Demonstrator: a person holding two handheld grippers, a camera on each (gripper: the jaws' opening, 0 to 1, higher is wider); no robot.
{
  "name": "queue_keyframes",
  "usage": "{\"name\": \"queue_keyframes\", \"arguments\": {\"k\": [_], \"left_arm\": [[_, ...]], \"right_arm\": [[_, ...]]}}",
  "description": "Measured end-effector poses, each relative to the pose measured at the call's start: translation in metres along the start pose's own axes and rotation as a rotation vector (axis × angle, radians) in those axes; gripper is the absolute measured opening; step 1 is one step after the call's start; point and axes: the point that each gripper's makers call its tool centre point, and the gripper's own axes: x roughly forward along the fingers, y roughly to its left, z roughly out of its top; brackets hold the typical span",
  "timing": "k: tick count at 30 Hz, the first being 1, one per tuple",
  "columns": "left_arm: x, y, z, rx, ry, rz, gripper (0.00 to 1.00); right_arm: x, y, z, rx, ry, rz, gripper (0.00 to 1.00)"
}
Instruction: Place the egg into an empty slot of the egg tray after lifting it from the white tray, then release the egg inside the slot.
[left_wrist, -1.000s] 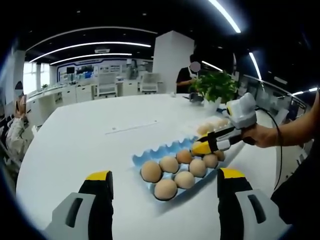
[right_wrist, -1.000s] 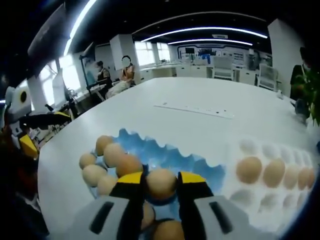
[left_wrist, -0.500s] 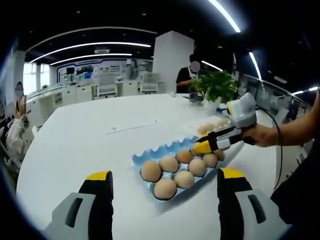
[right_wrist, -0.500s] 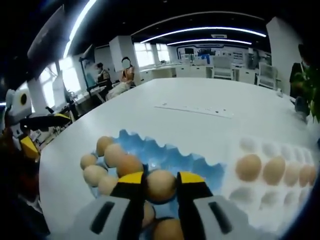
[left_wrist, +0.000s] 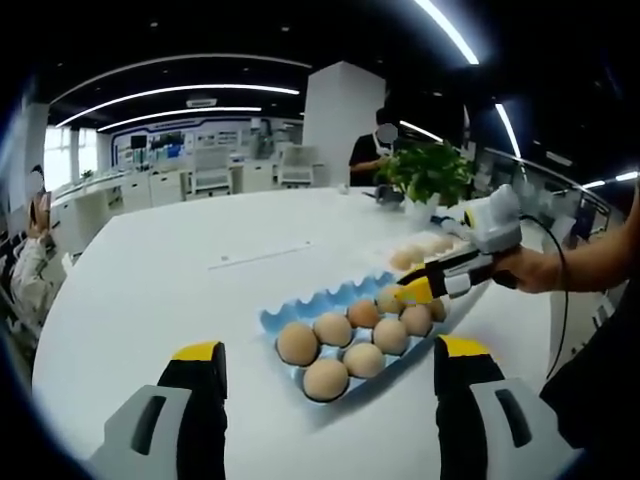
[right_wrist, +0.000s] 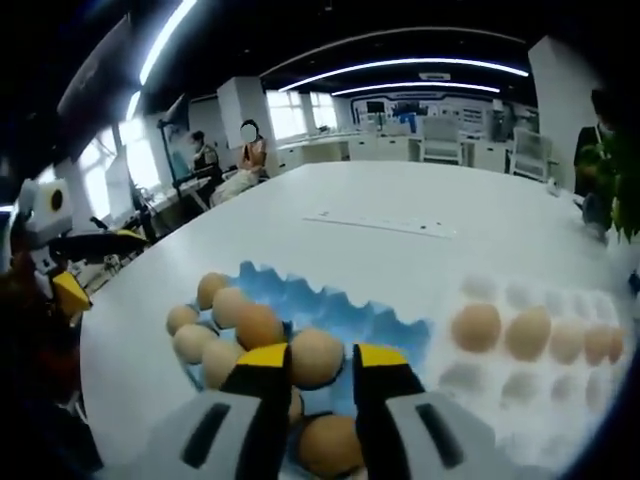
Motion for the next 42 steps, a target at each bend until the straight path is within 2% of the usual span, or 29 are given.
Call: {"name": "queue_keyframes", "arguments": {"k": [2, 4, 10, 12, 15, 19, 21, 28, 35, 38, 42], "left_arm": [[0.0, -0.001, 0.001, 0.004, 0.0, -0.003, 0.85], [0.001, -0.001, 0.001, 0.006, -0.001, -0.003, 0.85], [0.001, 0.003, 0.004, 0.004, -0.001, 0.013, 0.85], [0.001, 0.004, 0.006, 0.001, -0.005, 0.016, 0.85], [0.003, 0.002, 0.008, 0.011, -0.005, 0.015, 0.85], [0.003, 0.001, 0.008, 0.012, -0.002, 0.016, 0.85], [0.004, 0.001, 0.008, 0.011, 0.002, 0.02, 0.85], [0.006, 0.0, 0.008, 0.001, 0.013, 0.019, 0.85], [0.006, 0.001, 0.007, -0.017, 0.022, 0.027, 0.85], [0.005, 0.0, 0.008, -0.011, 0.017, 0.025, 0.85], [0.006, -0.001, 0.008, -0.02, 0.014, 0.025, 0.85]], "right_arm": [[-0.009, -0.011, -0.001, -0.004, -0.005, -0.024, 0.24], [-0.021, -0.03, -0.004, 0.008, -0.014, -0.078, 0.24], [-0.072, -0.118, -0.007, 0.029, -0.066, -0.356, 0.22], [-0.086, -0.14, -0.009, 0.054, -0.075, -0.416, 0.22], [-0.11, -0.177, -0.017, 0.043, -0.053, -0.533, 0.22], [-0.131, -0.206, -0.017, 0.064, -0.089, -0.623, 0.23], [-0.144, -0.223, -0.022, 0.078, -0.085, -0.677, 0.23], [-0.153, -0.252, -0.041, 0.13, -0.042, -0.735, 0.25], [-0.14, -0.261, -0.055, 0.131, 0.026, -0.712, 0.27], [-0.138, -0.263, -0.052, 0.15, 0.014, -0.708, 0.26], [-0.138, -0.264, -0.052, 0.129, 0.016, -0.696, 0.24]]}}
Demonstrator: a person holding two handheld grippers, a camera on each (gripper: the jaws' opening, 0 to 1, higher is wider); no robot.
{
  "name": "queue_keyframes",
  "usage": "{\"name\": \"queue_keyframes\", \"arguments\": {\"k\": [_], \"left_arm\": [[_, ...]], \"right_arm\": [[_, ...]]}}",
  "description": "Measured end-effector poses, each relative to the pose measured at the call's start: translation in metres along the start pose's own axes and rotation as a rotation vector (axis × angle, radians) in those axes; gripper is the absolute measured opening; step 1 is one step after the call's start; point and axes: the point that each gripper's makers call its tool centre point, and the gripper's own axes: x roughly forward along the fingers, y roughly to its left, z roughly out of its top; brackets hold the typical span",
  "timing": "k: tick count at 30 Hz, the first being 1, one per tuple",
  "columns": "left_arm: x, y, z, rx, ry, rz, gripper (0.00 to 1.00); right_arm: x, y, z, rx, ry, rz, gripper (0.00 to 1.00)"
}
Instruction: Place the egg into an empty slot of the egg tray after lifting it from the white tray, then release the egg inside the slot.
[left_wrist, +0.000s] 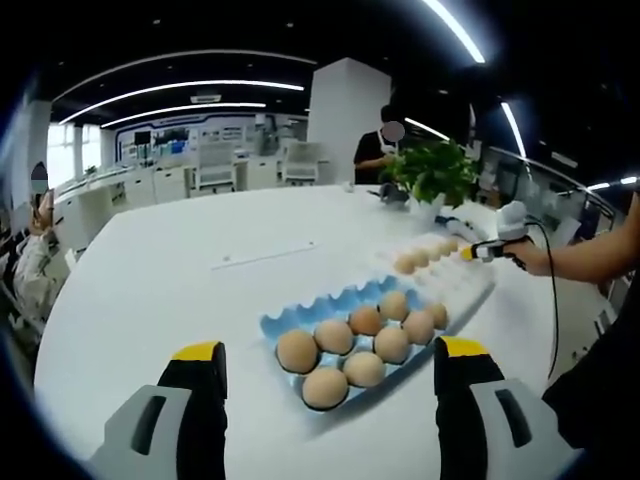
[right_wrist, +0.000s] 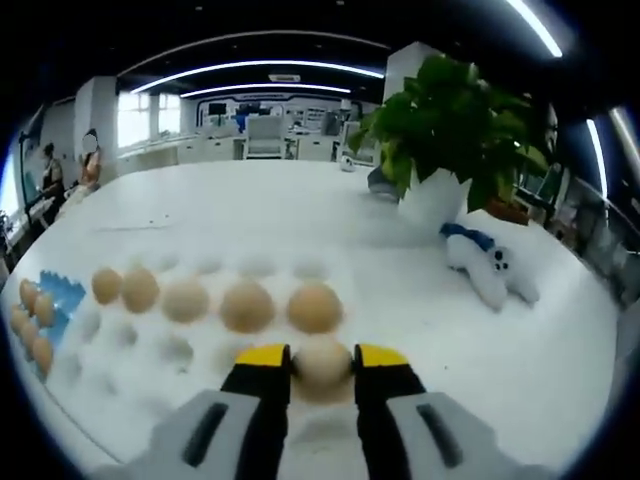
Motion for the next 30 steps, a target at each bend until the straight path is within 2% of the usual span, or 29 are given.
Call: {"name": "queue_keyframes", "arguments": {"k": [6, 13, 17, 20, 25, 30], "left_arm": [[-0.002, 0.0, 0.0, 0.001, -0.003, -0.001, 0.85], [-0.003, 0.005, -0.003, -0.008, -0.001, 0.012, 0.86], [-0.002, 0.004, -0.003, -0.005, -0.003, 0.008, 0.86], [-0.002, 0.002, -0.002, -0.004, -0.005, 0.001, 0.86], [-0.001, 0.001, -0.004, -0.007, 0.0, -0.002, 0.86], [-0.001, 0.0, -0.004, -0.007, -0.003, -0.007, 0.86]], "right_arm": [[-0.005, 0.0, 0.004, 0.009, -0.01, -0.005, 0.23], [-0.021, 0.006, 0.026, 0.031, -0.077, 0.015, 0.23], [-0.031, 0.026, 0.037, 0.043, -0.106, 0.06, 0.23], [-0.038, 0.048, 0.048, 0.076, -0.14, 0.124, 0.23], [-0.052, 0.1, 0.057, 0.054, -0.161, 0.264, 0.23], [-0.058, 0.14, 0.061, 0.062, -0.165, 0.366, 0.23]]}}
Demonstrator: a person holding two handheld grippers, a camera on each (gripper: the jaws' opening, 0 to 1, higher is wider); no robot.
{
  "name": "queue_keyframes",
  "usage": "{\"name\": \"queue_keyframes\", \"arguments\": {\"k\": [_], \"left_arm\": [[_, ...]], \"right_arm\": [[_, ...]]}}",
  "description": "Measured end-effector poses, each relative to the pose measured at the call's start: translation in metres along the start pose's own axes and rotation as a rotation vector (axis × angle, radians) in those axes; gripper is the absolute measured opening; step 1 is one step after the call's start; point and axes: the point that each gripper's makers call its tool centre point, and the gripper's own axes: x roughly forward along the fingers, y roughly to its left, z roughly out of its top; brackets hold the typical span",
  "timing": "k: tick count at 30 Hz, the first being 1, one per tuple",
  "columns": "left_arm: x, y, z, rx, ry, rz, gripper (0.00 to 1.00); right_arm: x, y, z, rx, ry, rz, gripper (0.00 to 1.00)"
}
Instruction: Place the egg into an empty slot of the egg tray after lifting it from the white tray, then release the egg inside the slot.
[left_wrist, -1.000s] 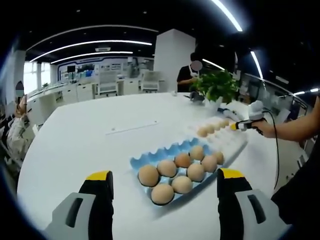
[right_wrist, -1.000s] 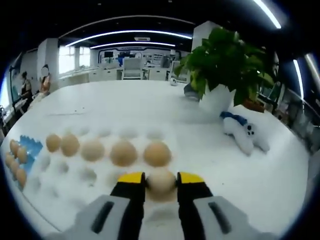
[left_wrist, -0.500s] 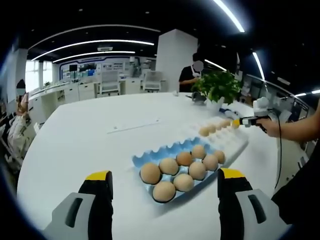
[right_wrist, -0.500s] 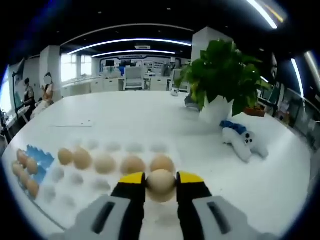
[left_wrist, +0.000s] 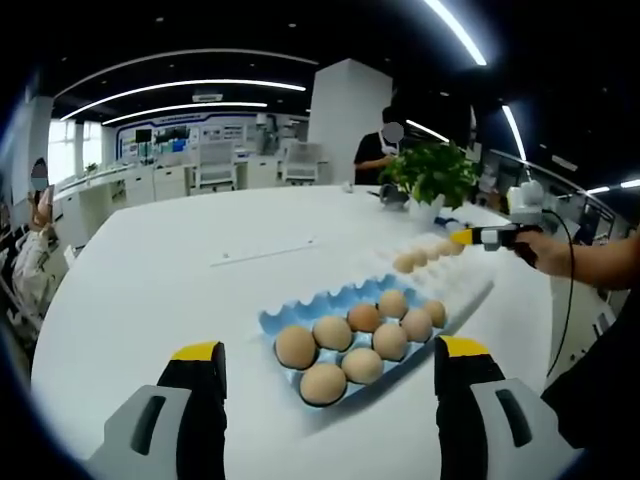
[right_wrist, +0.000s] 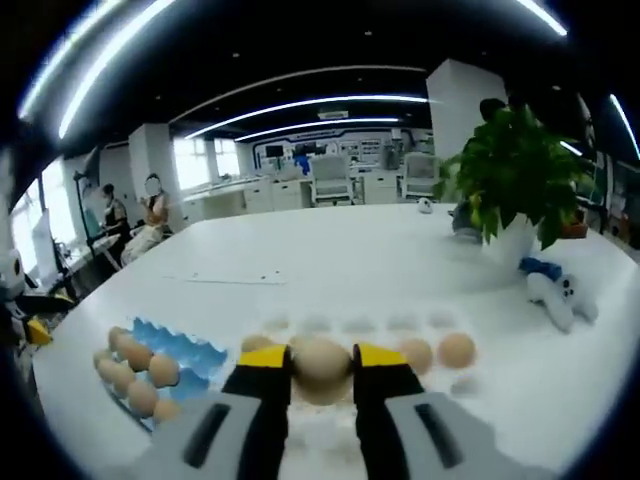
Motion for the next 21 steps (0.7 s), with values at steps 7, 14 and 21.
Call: {"name": "queue_keyframes", "arguments": {"k": [7, 14, 21], "left_arm": [[-0.002, 0.0, -0.001, -0.004, -0.001, 0.002, 0.85], [-0.004, -0.001, -0.002, -0.005, -0.001, 0.003, 0.85], [-0.005, 0.002, -0.003, -0.008, 0.0, 0.01, 0.85]], "right_arm": [[0.013, 0.054, -0.012, -0.025, 0.042, 0.137, 0.23], [0.028, 0.083, -0.024, -0.061, 0.072, 0.202, 0.23], [0.035, 0.103, -0.033, -0.082, 0.106, 0.257, 0.23]]}}
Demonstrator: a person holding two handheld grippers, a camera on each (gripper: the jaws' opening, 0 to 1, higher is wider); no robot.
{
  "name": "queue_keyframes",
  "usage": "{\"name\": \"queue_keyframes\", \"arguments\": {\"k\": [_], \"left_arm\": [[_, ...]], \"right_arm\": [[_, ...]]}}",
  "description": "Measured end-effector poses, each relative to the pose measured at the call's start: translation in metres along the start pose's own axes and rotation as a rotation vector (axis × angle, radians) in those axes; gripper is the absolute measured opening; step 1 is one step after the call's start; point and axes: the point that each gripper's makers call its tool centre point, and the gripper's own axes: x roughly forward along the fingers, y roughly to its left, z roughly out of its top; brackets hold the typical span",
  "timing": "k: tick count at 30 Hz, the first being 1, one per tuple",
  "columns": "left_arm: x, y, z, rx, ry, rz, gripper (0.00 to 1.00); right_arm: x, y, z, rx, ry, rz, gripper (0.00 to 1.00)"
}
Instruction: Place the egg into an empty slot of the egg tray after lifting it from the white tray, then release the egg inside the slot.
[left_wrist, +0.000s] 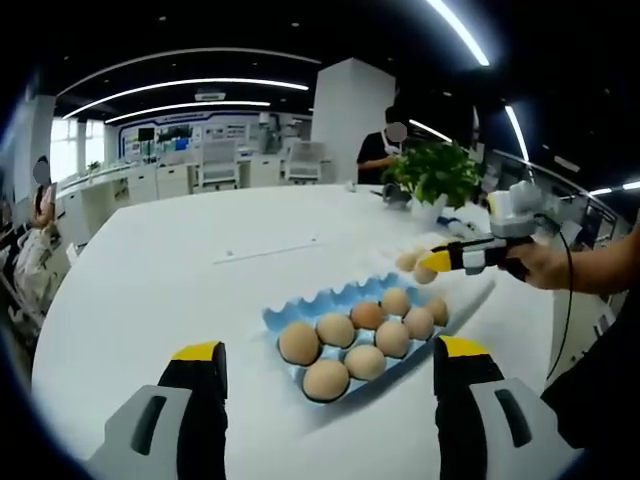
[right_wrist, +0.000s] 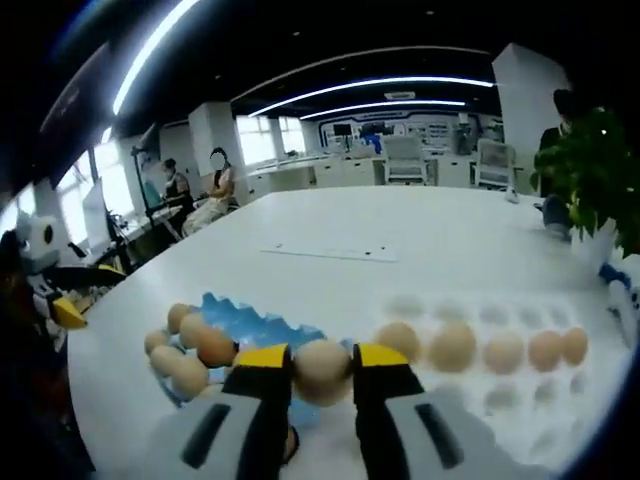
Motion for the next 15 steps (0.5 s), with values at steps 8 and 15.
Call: {"name": "queue_keyframes", "arguments": {"k": [8, 15], "left_arm": [[0.0, 0.001, 0.002, -0.004, -0.006, 0.0, 0.85], [0.001, 0.002, 0.002, -0.007, -0.002, 0.0, 0.84]], "right_arm": [[0.011, 0.007, -0.015, -0.008, 0.049, 0.027, 0.24], [0.018, 0.011, -0.023, -0.01, 0.075, 0.042, 0.24]]}}
